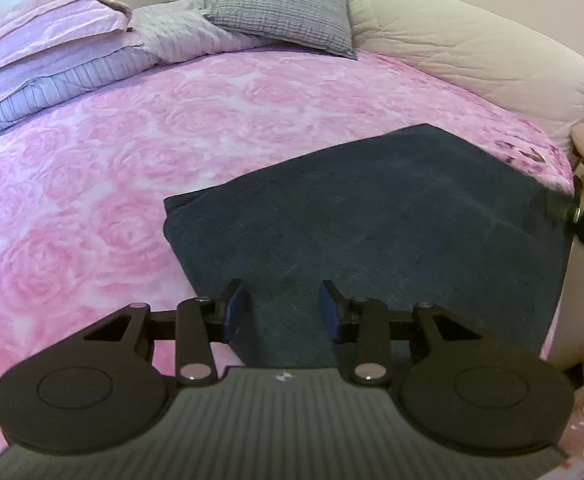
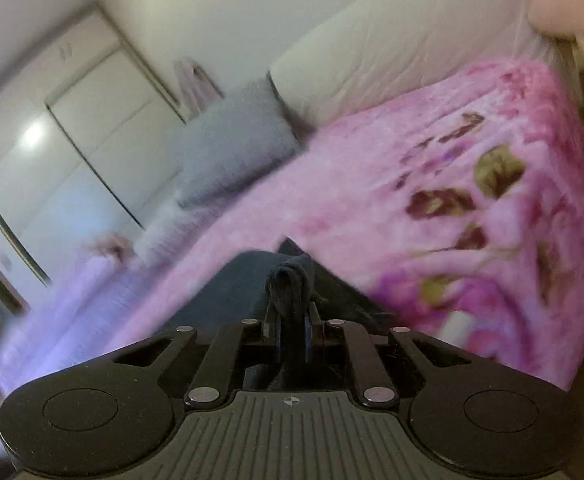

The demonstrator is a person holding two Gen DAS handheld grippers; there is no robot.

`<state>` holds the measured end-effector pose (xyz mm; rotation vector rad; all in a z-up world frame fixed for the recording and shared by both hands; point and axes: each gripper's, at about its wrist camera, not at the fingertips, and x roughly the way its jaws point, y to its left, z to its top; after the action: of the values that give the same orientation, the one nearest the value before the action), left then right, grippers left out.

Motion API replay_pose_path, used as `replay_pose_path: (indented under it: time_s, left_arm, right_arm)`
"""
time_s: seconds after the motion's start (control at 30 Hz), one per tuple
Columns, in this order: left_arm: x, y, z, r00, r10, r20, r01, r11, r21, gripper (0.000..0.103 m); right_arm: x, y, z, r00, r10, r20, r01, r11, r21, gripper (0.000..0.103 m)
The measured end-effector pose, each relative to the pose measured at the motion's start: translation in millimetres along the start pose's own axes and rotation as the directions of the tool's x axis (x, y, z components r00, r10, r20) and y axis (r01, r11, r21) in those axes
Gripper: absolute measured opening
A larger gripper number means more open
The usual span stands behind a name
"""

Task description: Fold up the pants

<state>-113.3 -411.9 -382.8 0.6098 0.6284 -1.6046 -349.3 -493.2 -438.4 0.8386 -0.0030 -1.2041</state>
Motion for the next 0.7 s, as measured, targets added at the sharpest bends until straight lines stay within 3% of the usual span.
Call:
replay_pose_path:
  time_s: [0.03,0.07,0.13,0.2,0.23,0.37,0.43,0.47,0.53,0.6,0.63,0.67,0.7]
  left_arm:
    - [4,1,0,1.000,0.008,-0.006,-0.008,1.000,0.004,0.035]
    - [7,2,1,1.000,0.013,-0.020,-0.013,1.000,0.006,0.035]
    - [5,4,2,1.000,0.006,-0.020,-0.006,1.000,0.001,0.035]
    - [2,7,2,0.999,0.025,-0.022,-0.025,1.000,0.010,0.034]
    - [0,9,2,0.999,0.031,-0.019,-0.031,0.999,0.011,0.033]
    - [-2,19,6,0.999,0.043,-0.012,-0.043,0.999,-0.001,0.033]
    - [-1,22,8,0.999,0.039,-0.012,-0.039,0.999,-0.009,0.033]
    - [-1,23,8,0.999,0.034,-0.014,-0.034,0.999,-0.009,0.033]
    - [4,24,7,0.999,0.032,-0.033,-0.032,0.999,-0.003,0.033]
    - [6,26,4,0.998,0.032,-0.048,-0.032,0.999,0.002,0.034]
    - [4,26,3,0.998,0.033,-0.052,-0.033,0.999,0.002,0.034]
    - [2,27,2,0.998,0.035,-0.055,-0.035,0.999,0.003,0.033]
    - [-2,27,2,0.998,0.040,-0.056,-0.040,0.999,0.004,0.033]
  right_arm:
    - [5,-1,0,0.998,-0.034,-0.055,0.034,0.999,0.006,0.006]
    - [7,-5,-1,0.999,-0.020,-0.047,0.022,0.999,0.038,0.007]
    - [5,-6,10,0.997,0.003,-0.075,0.002,0.997,0.072,0.019]
    - [-7,-3,21,0.998,0.011,-0.069,-0.006,0.998,0.069,0.051]
    - [-14,-2,26,0.999,0.008,-0.049,-0.005,0.998,0.059,0.054]
    - [-15,-8,40,0.999,-0.005,-0.047,0.008,0.998,0.067,0.052]
    - [0,-11,39,0.994,0.017,-0.105,-0.009,0.997,0.073,0.010]
    - [6,-14,37,0.993,-0.016,-0.121,0.024,0.997,0.067,0.005]
    - [7,-33,28,0.994,0.016,-0.109,0.000,0.990,0.143,0.005]
    - [9,-64,19,0.992,0.089,-0.095,-0.048,0.928,0.368,0.005]
    - [6,-67,20,0.990,0.102,-0.095,-0.054,0.908,0.416,0.006]
    - [2,-62,22,0.991,0.083,-0.108,-0.032,0.913,0.407,0.010]
    - [-5,-51,27,0.992,0.027,-0.124,0.019,0.934,0.356,0.030]
